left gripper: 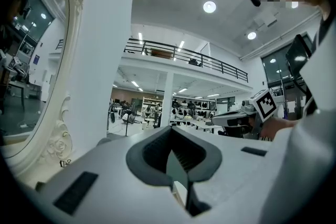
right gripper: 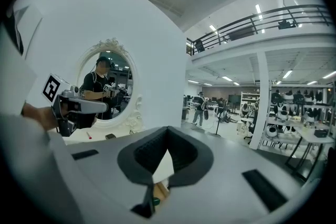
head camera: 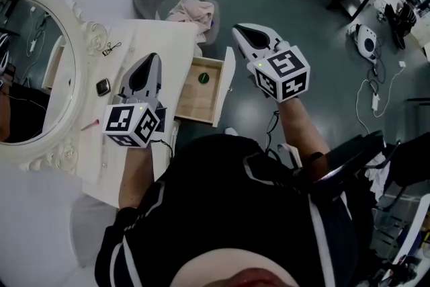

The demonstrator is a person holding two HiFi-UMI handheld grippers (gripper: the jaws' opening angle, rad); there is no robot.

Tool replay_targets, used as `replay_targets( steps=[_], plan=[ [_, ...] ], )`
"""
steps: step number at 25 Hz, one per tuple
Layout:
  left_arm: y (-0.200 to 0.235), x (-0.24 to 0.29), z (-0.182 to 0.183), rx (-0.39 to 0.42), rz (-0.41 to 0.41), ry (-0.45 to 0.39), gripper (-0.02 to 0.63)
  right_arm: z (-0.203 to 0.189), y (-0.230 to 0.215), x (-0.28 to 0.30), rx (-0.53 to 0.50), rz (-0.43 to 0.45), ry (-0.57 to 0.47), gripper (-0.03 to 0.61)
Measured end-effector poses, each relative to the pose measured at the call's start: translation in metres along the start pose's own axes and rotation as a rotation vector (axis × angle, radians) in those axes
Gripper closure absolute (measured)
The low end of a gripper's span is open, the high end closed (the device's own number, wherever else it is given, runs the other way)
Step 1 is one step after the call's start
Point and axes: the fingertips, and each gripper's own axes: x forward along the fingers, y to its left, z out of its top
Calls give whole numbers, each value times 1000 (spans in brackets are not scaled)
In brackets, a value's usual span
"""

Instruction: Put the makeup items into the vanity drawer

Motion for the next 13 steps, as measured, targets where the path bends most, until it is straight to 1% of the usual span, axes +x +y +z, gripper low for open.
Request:
replay_targets(
  steps=[3, 9, 13],
  plan=[
    [1, 0, -2, -7, 4, 5, 611, -1, 0, -1, 7, -4, -2, 574],
    [3, 2, -1, 15, 28, 0, 611, 1, -5, 0, 19, -11, -4, 574],
    [6, 1, -1, 10, 52, -2, 611, 0, -6, 2, 23, -7, -1, 574]
  ],
)
